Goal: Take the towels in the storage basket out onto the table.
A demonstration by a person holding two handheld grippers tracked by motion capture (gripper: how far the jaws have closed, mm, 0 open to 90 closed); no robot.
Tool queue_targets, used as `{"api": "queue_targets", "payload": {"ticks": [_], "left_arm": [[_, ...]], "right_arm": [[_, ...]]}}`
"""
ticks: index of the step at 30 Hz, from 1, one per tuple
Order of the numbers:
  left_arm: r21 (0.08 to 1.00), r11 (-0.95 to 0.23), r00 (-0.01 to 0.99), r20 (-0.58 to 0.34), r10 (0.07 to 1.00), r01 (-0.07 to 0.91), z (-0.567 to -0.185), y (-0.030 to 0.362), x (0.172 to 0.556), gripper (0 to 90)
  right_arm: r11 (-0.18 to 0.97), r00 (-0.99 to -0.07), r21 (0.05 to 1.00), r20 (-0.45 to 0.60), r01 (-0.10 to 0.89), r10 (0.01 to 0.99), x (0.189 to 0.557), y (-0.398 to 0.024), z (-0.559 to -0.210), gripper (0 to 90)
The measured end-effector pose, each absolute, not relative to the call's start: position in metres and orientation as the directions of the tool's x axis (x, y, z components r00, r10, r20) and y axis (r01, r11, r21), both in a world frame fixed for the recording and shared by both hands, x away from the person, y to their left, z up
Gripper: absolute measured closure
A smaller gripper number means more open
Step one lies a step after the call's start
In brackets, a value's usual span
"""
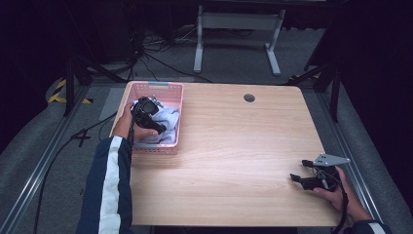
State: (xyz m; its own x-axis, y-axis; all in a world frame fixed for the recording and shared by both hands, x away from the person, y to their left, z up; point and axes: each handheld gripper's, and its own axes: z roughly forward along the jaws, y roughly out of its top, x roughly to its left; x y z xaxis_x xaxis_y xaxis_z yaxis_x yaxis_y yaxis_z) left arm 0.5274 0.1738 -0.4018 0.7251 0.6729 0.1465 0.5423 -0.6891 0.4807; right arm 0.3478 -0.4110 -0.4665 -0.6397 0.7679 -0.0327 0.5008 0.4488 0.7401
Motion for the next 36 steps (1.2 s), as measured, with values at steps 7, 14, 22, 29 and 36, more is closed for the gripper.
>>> {"api": "queue_targets", "payload": {"ticks": [7, 14, 22, 29, 36], "left_arm": [[0.452, -0.677, 0.713, 0.119, 0.691, 0.581, -0.417, 0.167, 0.540, 0.0], [0.459, -0.629, 0.702, 0.018, 0.712, 0.627, -0.430, 0.172, 0.545, 0.0], [0.428, -0.566, 0.665, -0.119, 0.737, 0.705, -0.438, 0.176, 0.550, 9.6], [0.436, -0.590, 0.699, -0.137, 0.702, 0.679, -0.434, 0.177, 0.549, 35.9], [0.433, -0.640, 0.709, 0.002, 0.705, 0.635, -0.424, 0.169, 0.544, 56.7]], "right_arm": [[0.450, -0.641, 0.740, -0.033, 0.500, 0.767, 0.348, -0.411, -0.466, 19.3], [0.451, -0.643, 0.740, -0.033, 0.499, 0.765, 0.348, -0.411, -0.466, 19.1], [0.453, -0.646, 0.741, -0.035, 0.495, 0.763, 0.348, -0.411, -0.467, 18.9], [0.453, -0.646, 0.741, -0.034, 0.496, 0.762, 0.348, -0.411, -0.467, 18.8], [0.453, -0.646, 0.741, -0.034, 0.496, 0.762, 0.348, -0.411, -0.467, 18.7]]}}
